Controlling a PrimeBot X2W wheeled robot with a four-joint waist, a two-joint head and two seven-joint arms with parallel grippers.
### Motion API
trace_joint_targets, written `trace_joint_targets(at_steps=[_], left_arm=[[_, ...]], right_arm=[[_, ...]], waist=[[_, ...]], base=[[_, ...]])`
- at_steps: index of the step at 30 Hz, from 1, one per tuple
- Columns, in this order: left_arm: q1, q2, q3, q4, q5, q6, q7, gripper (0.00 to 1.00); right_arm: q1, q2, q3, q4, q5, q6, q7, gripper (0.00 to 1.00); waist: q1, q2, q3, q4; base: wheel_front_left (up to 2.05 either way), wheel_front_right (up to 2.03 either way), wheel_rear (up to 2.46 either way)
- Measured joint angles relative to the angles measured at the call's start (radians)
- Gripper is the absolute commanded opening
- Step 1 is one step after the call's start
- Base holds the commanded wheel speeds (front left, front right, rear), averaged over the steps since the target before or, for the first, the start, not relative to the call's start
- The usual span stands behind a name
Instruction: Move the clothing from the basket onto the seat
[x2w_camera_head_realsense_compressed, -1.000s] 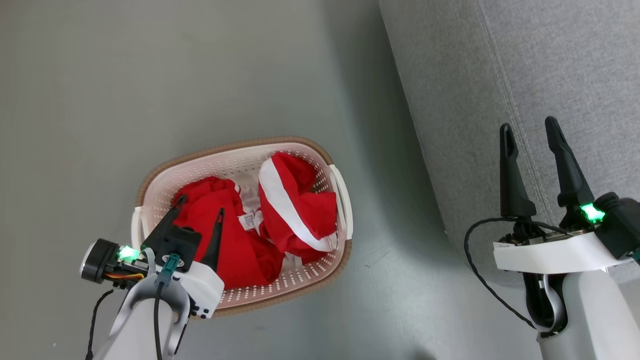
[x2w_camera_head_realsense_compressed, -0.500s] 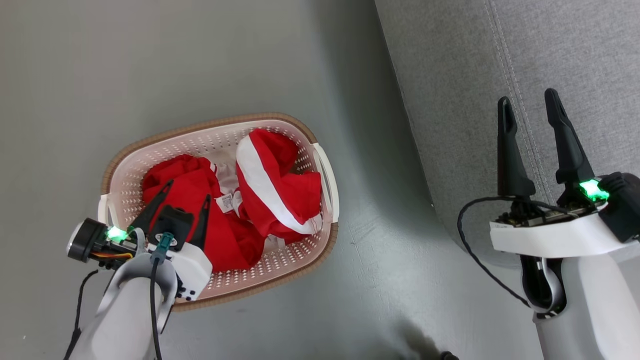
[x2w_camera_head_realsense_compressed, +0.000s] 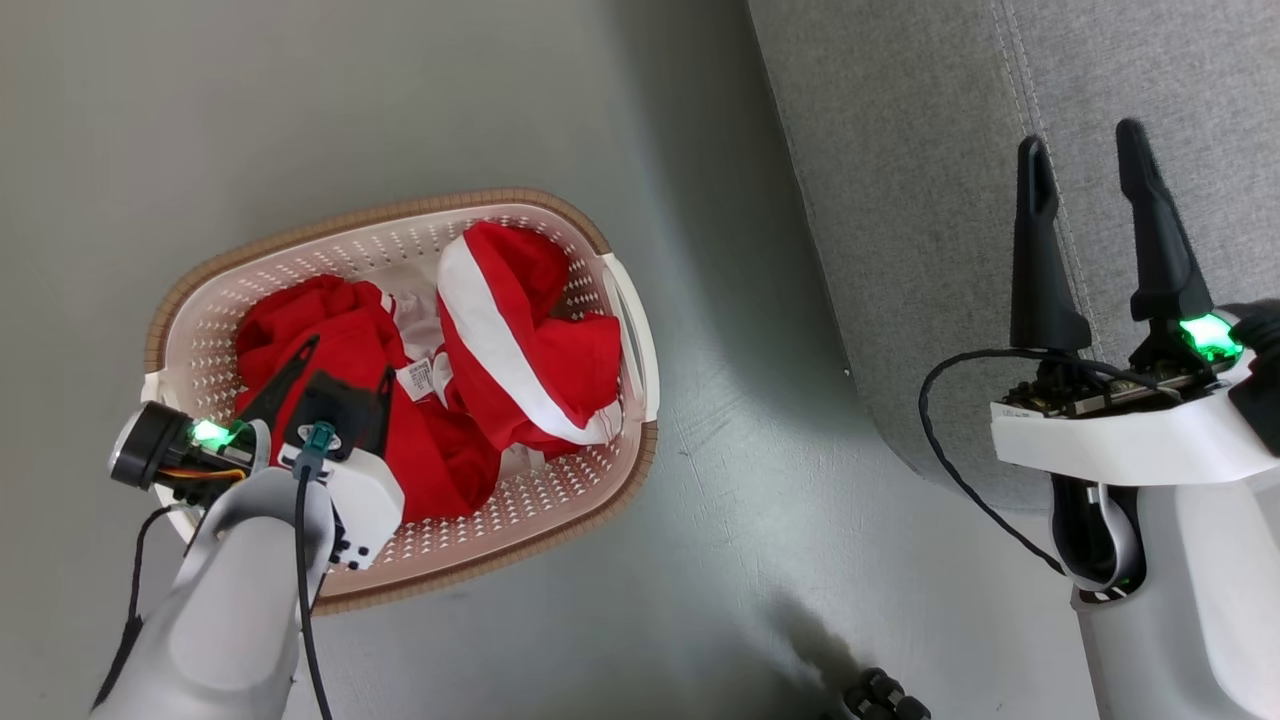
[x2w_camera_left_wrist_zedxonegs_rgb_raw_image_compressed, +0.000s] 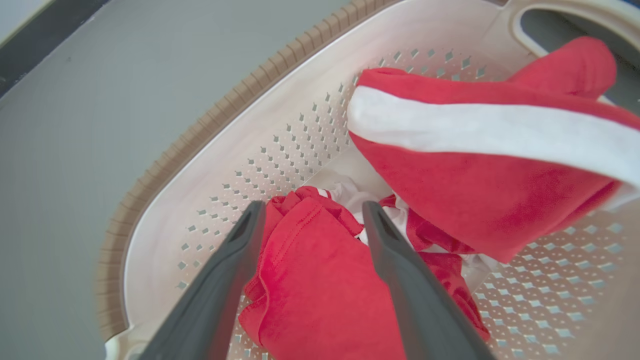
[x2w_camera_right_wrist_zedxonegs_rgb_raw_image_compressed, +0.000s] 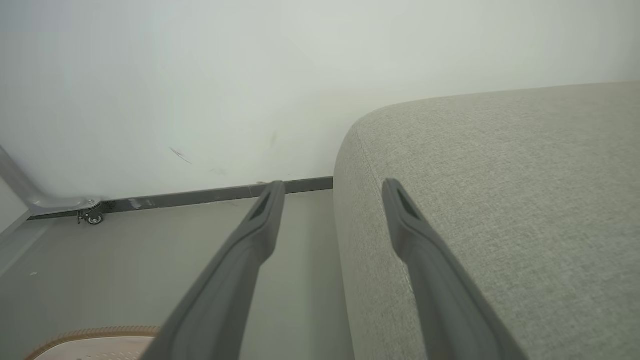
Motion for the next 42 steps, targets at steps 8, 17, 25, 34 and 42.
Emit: trace_joint_targets(at_steps=[8, 17, 25, 34, 42], left_arm=[[-0.039, 0.026, -0.006, 0.061, 0.018, 0.000, 0.040, 1.00], [-0.085, 0.034, -0.016, 0.101, 0.031, 0.000, 0.056, 1.00], [-0.131, 0.057, -0.009, 0.148, 0.037, 0.010, 0.087, 1.00], [-0.162, 0.063, -0.001, 0.196, 0.044, 0.030, 0.143, 1.00], [-0.218, 0.081, -0.007, 0.231, 0.056, 0.037, 0.178, 1.00]], right_arm=[[-0.023, 0.000, 0.001, -0.011, 0.002, 0.000, 0.000, 1.00], [-0.024, 0.000, 0.002, -0.026, 0.005, 0.000, -0.001, 1.00], [-0.026, 0.000, 0.004, -0.030, 0.005, 0.000, -0.001, 1.00], [-0.045, 0.000, 0.007, -0.035, 0.005, 0.000, -0.001, 1.00], [-0.046, 0.000, 0.012, -0.036, 0.005, 0.000, -0.001, 1.00]], waist=[[0.0000, 0.0000, 0.036, -0.012], [0.0000, 0.0000, 0.071, -0.021], [0.0000, 0.0000, 0.099, -0.026], [0.0000, 0.0000, 0.122, -0.033], [0.0000, 0.0000, 0.139, -0.041]], base=[[0.00, 0.00, 0.00], [0.00, 0.00, 0.00], [0.00, 0.00, 0.00], [0.00, 0.00, 0.00], [0.00, 0.00, 0.00]])
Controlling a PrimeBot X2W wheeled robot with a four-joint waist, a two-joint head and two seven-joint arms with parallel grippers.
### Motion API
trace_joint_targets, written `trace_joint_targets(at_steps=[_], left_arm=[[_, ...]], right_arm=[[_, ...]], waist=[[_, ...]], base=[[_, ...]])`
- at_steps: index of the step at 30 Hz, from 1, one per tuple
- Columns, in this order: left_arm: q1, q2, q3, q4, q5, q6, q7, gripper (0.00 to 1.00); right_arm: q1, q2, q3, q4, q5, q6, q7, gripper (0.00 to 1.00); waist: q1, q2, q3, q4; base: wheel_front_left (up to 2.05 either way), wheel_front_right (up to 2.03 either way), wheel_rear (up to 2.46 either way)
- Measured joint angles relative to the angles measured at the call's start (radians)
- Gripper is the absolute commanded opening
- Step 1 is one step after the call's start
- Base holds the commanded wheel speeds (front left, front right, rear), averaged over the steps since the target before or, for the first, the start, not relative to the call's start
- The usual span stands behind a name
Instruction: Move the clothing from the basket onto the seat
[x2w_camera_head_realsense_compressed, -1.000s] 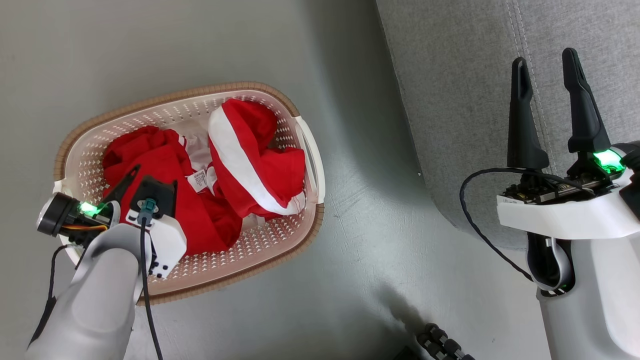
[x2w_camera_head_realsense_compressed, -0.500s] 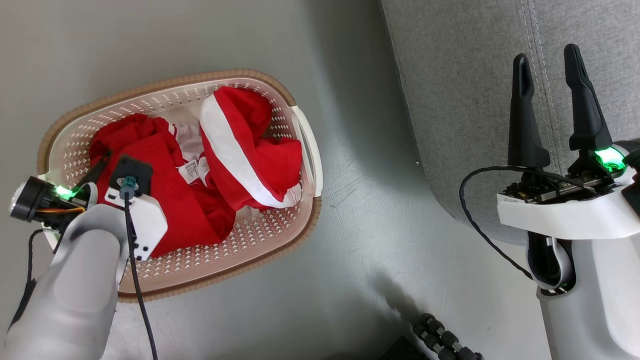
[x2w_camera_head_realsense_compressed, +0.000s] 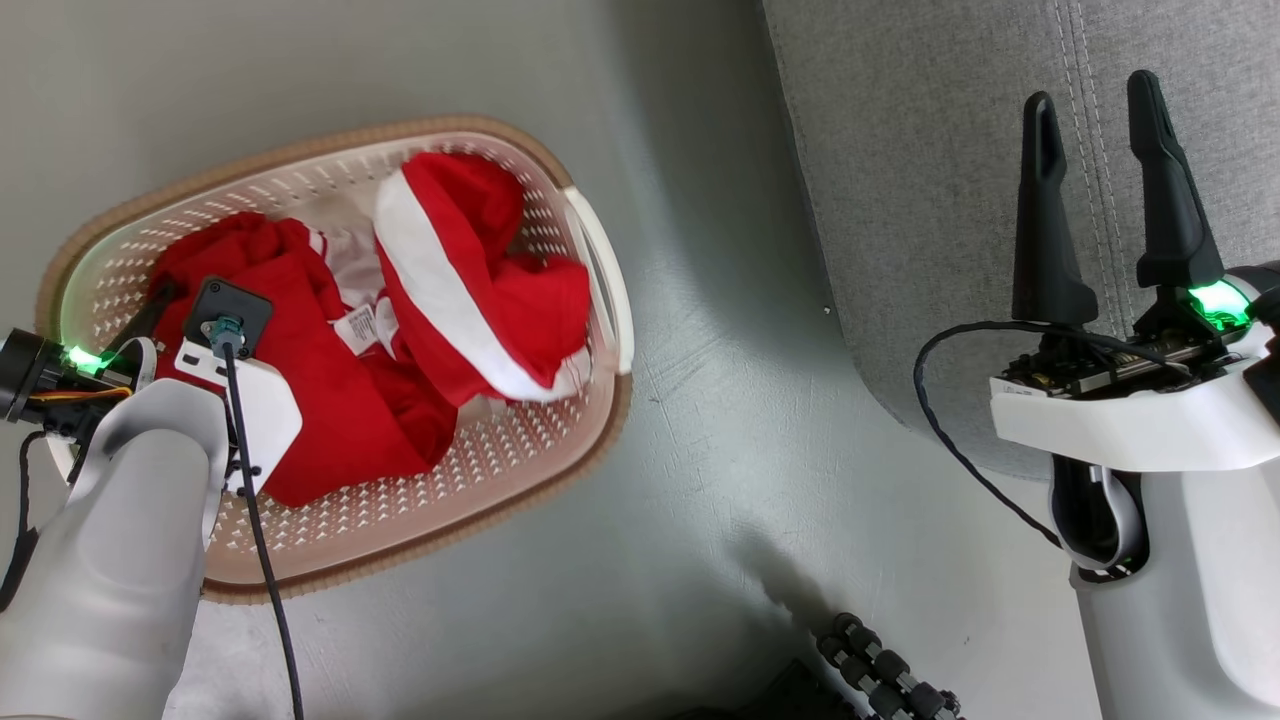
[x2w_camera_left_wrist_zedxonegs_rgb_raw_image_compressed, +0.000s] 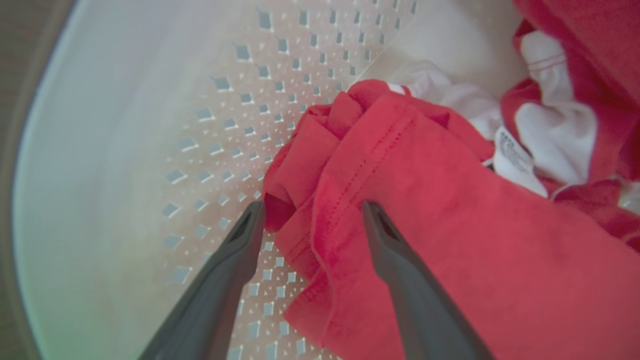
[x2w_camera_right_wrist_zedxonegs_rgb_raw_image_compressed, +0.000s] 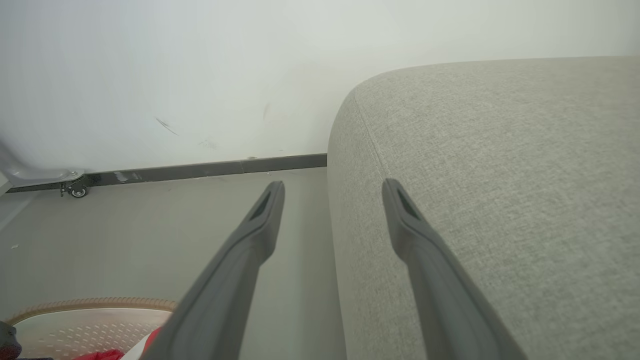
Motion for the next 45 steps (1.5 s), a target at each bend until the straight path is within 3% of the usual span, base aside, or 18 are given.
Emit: trace_joint_targets(at_steps=[16, 19, 22, 24, 45], left_arm=[[-0.019, -0.016, -0.021, 0.065, 0.007, -0.002, 0.049, 1.00], [-0.020, -0.017, -0.023, 0.071, 0.007, -0.009, 0.051, 0.84], [-0.020, -0.023, -0.027, 0.078, 0.008, -0.009, 0.055, 0.36], [-0.020, -0.027, -0.029, 0.082, 0.009, -0.009, 0.055, 0.00], [-0.021, -0.061, -0.010, 0.073, -0.015, 0.002, -0.034, 0.00]], right_arm=[[0.000, 0.000, 0.018, 0.001, 0.007, 0.000, 0.000, 1.00], [0.000, 0.000, 0.018, 0.001, 0.007, 0.000, 0.000, 1.00], [0.000, 0.000, 0.018, 0.002, 0.008, 0.000, 0.000, 1.00], [0.000, 0.000, 0.018, 0.002, 0.011, 0.000, 0.000, 1.00], [-0.019, 0.000, 0.014, 0.009, 0.026, 0.000, 0.000, 1.00]], waist=[[0.0000, 0.0000, 0.010, -0.011], [0.0000, 0.0000, 0.010, -0.014], [0.0000, 0.0000, 0.009, -0.016], [0.0000, 0.0000, 0.009, -0.016], [0.0000, 0.0000, -0.016, 0.000]], base=[[0.00, 0.00, 0.00], [0.00, 0.00, 0.00], [0.00, 0.00, 0.00], [0.00, 0.00, 0.00], [0.00, 0.00, 0.00]])
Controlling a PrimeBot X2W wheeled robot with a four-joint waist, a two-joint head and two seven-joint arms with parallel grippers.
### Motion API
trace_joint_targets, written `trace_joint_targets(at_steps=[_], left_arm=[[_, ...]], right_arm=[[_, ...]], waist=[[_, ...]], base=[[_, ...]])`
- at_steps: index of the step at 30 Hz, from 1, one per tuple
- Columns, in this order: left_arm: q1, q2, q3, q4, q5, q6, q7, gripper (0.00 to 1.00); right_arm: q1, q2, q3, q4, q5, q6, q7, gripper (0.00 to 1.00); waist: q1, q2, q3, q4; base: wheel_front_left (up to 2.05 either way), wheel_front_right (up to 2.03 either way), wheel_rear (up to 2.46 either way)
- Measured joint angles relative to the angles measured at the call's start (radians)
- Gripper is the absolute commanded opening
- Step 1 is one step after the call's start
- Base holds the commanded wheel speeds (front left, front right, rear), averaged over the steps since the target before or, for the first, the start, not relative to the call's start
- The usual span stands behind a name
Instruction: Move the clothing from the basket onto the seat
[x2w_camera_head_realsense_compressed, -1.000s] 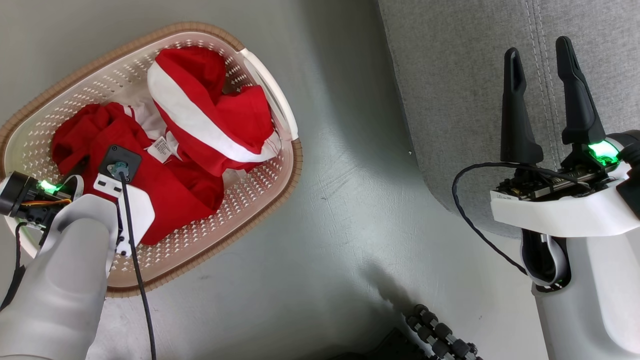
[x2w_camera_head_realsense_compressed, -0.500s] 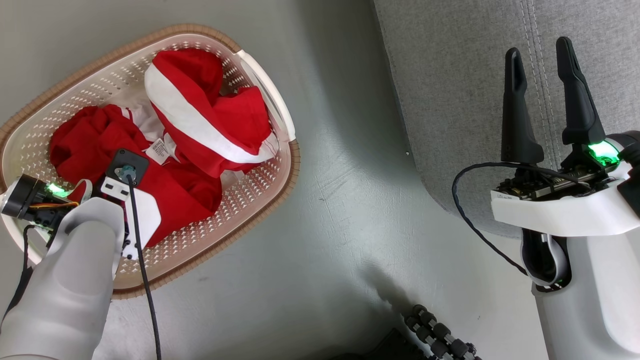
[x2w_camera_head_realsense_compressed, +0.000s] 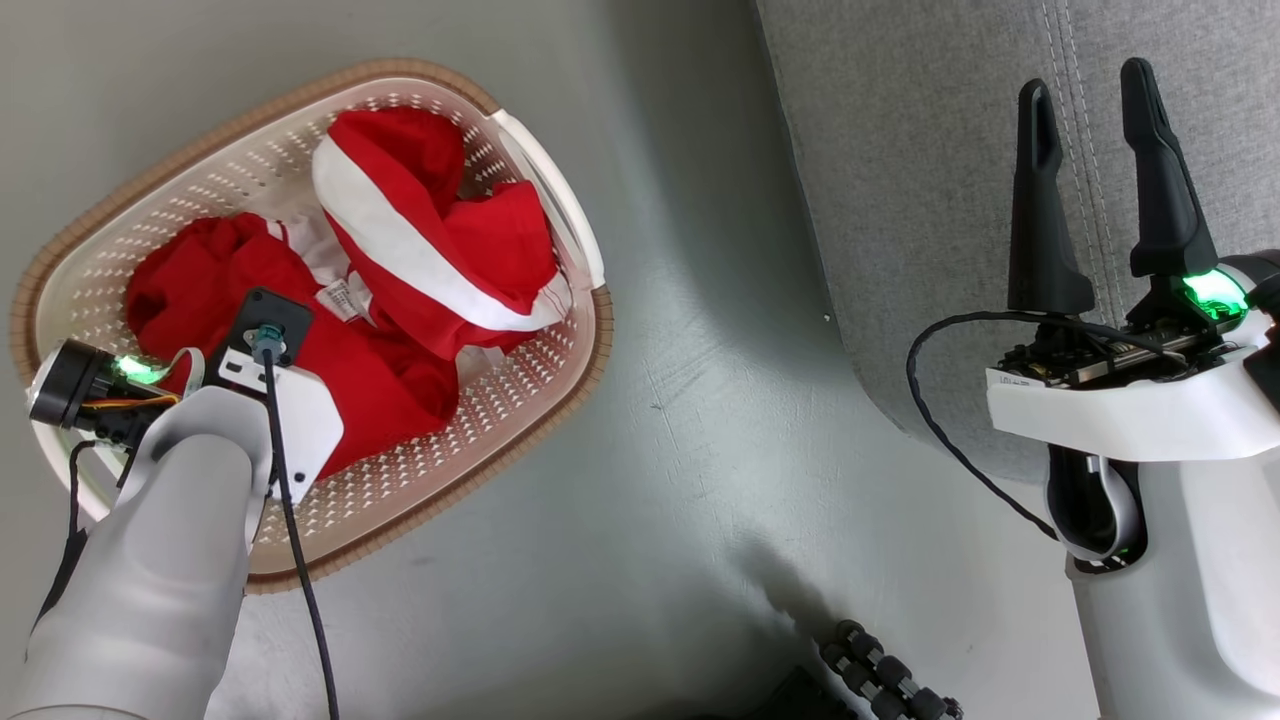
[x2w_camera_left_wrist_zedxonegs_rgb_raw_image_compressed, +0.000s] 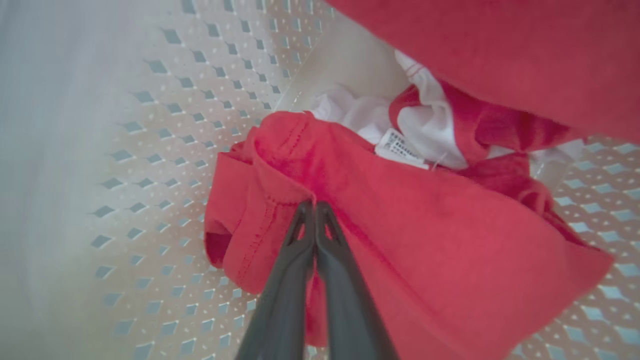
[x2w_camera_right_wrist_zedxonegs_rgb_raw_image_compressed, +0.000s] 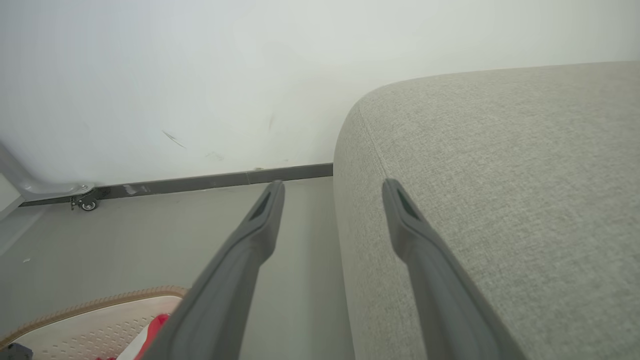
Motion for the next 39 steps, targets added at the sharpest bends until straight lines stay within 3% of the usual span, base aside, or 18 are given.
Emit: trace_joint_targets(at_steps=[17, 39], left_arm=[[0.007, -0.023, 0.014, -0.065, -0.026, 0.024, -0.141, 0.00], [0.087, -0.064, 0.032, -0.290, -0.079, 0.060, -0.184, 0.00]], right_arm=[[0.001, 0.000, -0.019, 0.007, -0.001, 0.000, 0.000, 1.00], [0.002, -0.001, -0.029, 0.032, -0.073, 0.000, 0.000, 1.00]], waist=[[-0.0001, 0.0000, -0.049, 0.038], [0.0000, 0.0000, -0.148, 0.098]], base=[[0.00, 0.00, 0.00], [0.00, 0.00, 0.00]])
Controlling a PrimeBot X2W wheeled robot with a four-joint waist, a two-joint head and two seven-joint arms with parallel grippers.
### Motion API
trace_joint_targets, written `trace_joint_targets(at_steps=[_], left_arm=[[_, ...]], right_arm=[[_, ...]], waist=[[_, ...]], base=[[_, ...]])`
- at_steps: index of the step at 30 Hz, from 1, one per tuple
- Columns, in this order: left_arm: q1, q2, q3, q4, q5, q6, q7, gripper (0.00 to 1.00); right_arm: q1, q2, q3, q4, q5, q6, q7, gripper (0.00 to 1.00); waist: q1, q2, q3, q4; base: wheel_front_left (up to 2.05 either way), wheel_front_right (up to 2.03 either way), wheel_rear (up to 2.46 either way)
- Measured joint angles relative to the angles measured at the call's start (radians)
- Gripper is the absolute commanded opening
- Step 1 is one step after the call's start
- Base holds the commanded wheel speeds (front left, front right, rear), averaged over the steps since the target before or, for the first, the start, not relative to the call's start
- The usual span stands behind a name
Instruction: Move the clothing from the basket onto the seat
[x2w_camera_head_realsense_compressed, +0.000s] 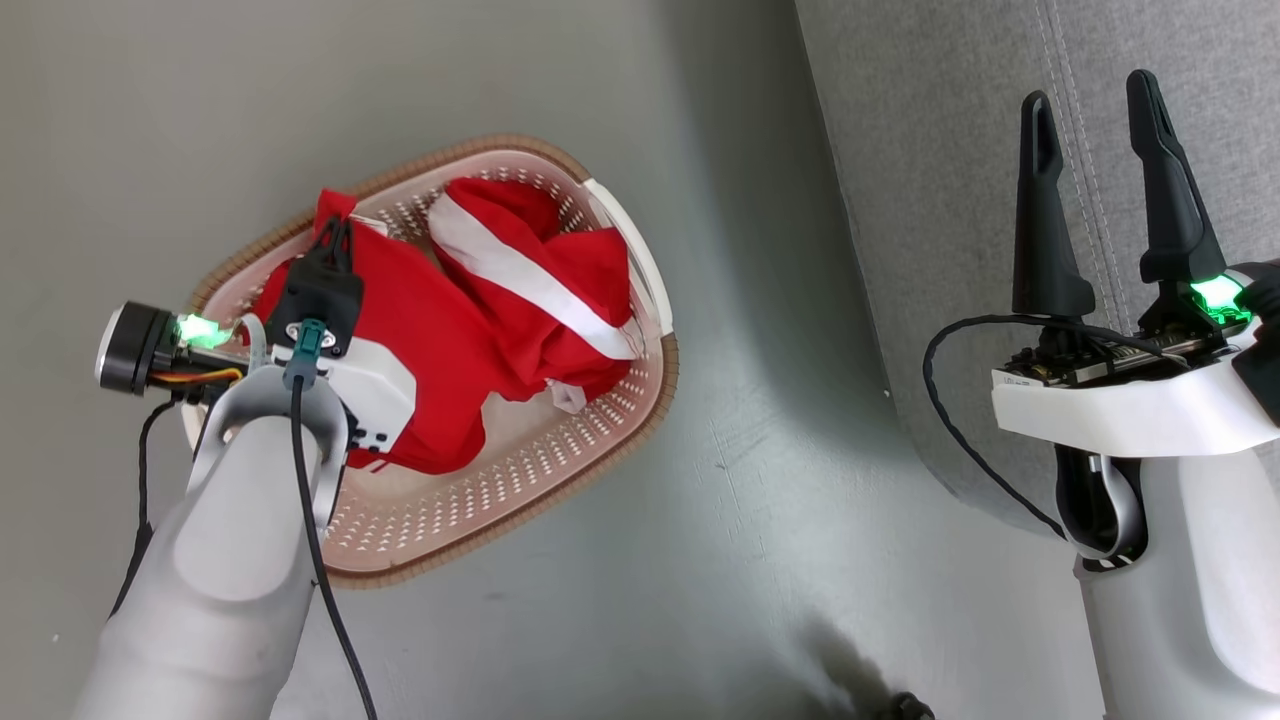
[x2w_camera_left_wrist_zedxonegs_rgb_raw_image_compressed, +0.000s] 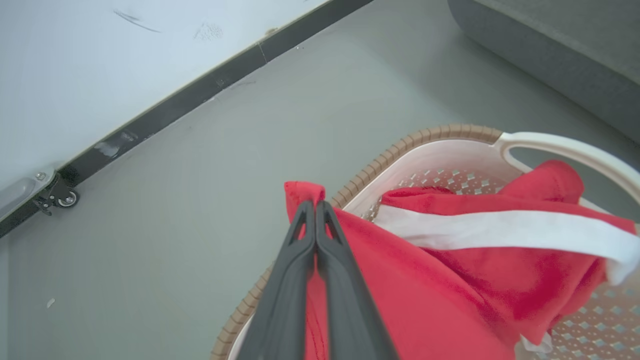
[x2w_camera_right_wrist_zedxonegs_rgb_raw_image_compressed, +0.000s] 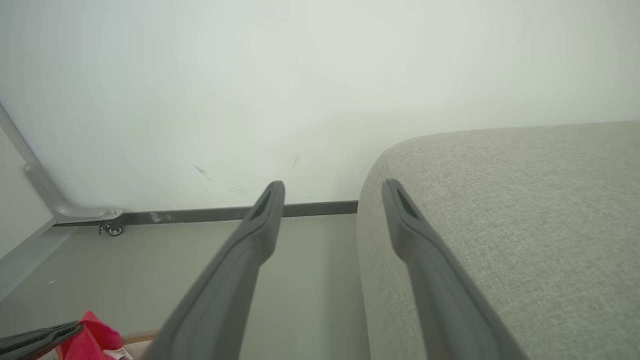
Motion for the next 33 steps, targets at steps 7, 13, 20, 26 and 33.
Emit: trace_joint_targets(at_steps=[7, 13, 20, 26, 33], left_arm=[[0.037, -0.004, 0.012, -0.146, -0.016, 0.019, 0.000, 0.00], [0.071, -0.006, 0.023, -0.268, -0.042, 0.026, 0.000, 0.00], [0.105, -0.006, 0.034, -0.405, -0.061, 0.033, -0.001, 0.00], [0.149, -0.007, 0.045, -0.497, -0.079, 0.035, -0.001, 0.00], [0.195, -0.003, 0.062, -0.589, -0.109, 0.035, -0.002, 0.00]], right_arm=[[0.001, -0.001, -0.003, 0.009, -0.024, 0.000, 0.000, 1.00], [0.002, -0.001, -0.004, 0.024, -0.054, 0.000, 0.000, 1.00], [0.002, -0.008, -0.002, 0.029, -0.068, 0.000, 0.000, 1.00], [0.002, -0.023, 0.004, 0.034, -0.083, 0.000, 0.000, 1.00], [0.005, -0.039, 0.038, 0.062, -0.097, 0.000, 0.000, 1.00]], waist=[[0.0000, 0.0000, -0.043, 0.021], [0.0000, 0.0000, -0.083, 0.038], [0.0000, 0.0000, -0.137, 0.057], [0.0000, 0.0000, -0.189, 0.073], [0.0000, 0.0000, -0.255, 0.091]], base=[[0.00, 0.00, 0.00], [0.00, 0.00, 0.00], [0.00, 0.00, 0.00], [0.00, 0.00, 0.00], [0.00, 0.00, 0.00]])
